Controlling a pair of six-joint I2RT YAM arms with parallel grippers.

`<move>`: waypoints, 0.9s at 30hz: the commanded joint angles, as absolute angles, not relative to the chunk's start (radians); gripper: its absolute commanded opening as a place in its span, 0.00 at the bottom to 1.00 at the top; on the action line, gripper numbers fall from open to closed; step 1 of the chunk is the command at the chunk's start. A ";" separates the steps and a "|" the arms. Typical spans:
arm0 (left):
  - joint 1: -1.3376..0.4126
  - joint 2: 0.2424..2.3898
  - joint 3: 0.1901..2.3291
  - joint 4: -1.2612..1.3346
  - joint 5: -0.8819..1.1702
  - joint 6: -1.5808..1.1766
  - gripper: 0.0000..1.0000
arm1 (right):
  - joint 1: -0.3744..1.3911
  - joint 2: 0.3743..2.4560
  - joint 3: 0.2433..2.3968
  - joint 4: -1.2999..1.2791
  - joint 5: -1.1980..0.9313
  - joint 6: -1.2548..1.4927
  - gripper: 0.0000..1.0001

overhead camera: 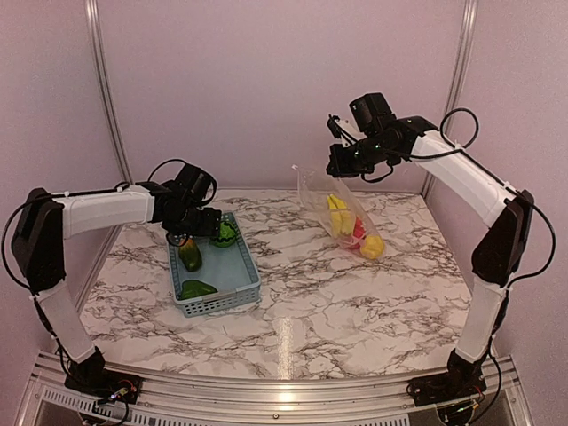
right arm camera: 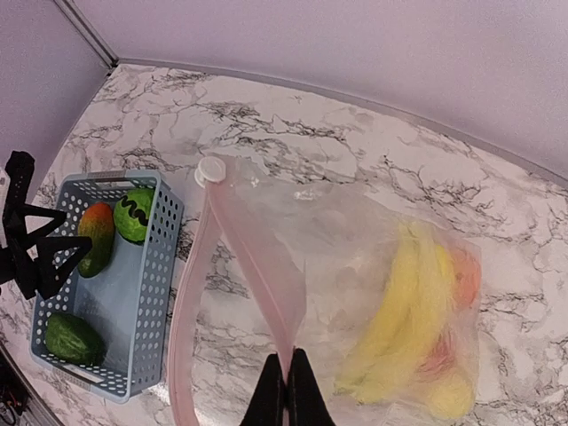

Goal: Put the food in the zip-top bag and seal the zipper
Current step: Pick up the fake fruit from the bin.

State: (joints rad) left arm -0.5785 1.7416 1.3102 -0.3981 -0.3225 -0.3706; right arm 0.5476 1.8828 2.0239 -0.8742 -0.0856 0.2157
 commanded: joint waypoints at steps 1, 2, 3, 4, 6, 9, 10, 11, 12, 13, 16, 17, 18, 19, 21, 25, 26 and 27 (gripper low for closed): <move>-0.552 1.818 1.355 -0.325 -0.128 -0.471 0.81 | 0.555 1.822 1.986 -0.875 -0.090 0.232 0.00; -0.551 1.847 1.379 -0.341 -0.106 -0.491 0.81 | 0.555 1.809 1.962 -0.867 -0.088 0.236 0.00; -0.550 1.874 1.405 -0.359 -0.095 -0.508 0.81 | 0.555 1.796 1.937 -0.857 -0.086 0.241 0.00; -0.550 1.898 1.432 -0.379 -0.100 -0.532 0.82 | 0.556 1.784 1.918 -0.849 -0.084 0.246 0.00; -0.549 1.931 1.457 -0.384 -0.115 -0.570 0.82 | 0.557 1.765 1.885 -0.838 -0.082 0.255 0.00; -0.540 1.968 1.491 -0.380 -0.142 -0.604 0.84 | 0.556 1.745 1.850 -0.825 -0.081 0.266 0.00; -0.535 1.981 1.509 -0.388 -0.153 -0.608 0.84 | 0.557 1.741 1.842 -0.821 -0.082 0.269 0.00; -0.530 1.998 1.531 -0.402 -0.171 -0.613 0.85 | 0.557 1.737 1.836 -0.819 -0.086 0.271 0.00; -0.525 2.012 1.551 -0.415 -0.178 -0.616 0.85 | 0.557 1.735 1.833 -0.819 -0.088 0.273 0.00; -0.520 2.027 1.569 -0.424 -0.183 -0.619 0.85 | 0.557 1.734 1.832 -0.819 -0.090 0.274 0.00; -0.509 2.061 1.602 -0.440 -0.197 -0.637 0.85 | 0.556 1.740 1.838 -0.825 -0.093 0.272 0.00; -0.506 2.073 1.609 -0.444 -0.199 -0.643 0.84 | 0.556 1.742 1.844 -0.828 -0.094 0.271 0.00; -0.503 2.084 1.614 -0.446 -0.199 -0.649 0.83 | 0.557 1.745 1.850 -0.832 -0.094 0.270 0.00; -0.502 2.091 1.616 -0.450 -0.198 -0.654 0.82 | 0.557 1.747 1.855 -0.835 -0.094 0.270 0.00; -0.499 2.104 1.618 -0.460 -0.196 -0.665 0.81 | 0.557 1.750 1.863 -0.837 -0.094 0.272 0.00; -0.494 2.112 1.598 -0.456 -0.158 -0.688 0.82 | 0.558 1.754 1.871 -0.839 -0.099 0.275 0.00; -0.494 2.114 1.592 -0.450 -0.143 -0.689 0.82 | 0.558 1.756 1.874 -0.840 -0.099 0.275 0.00; -0.494 2.118 1.590 -0.447 -0.131 -0.689 0.82 | 0.559 1.758 1.875 -0.841 -0.100 0.275 0.00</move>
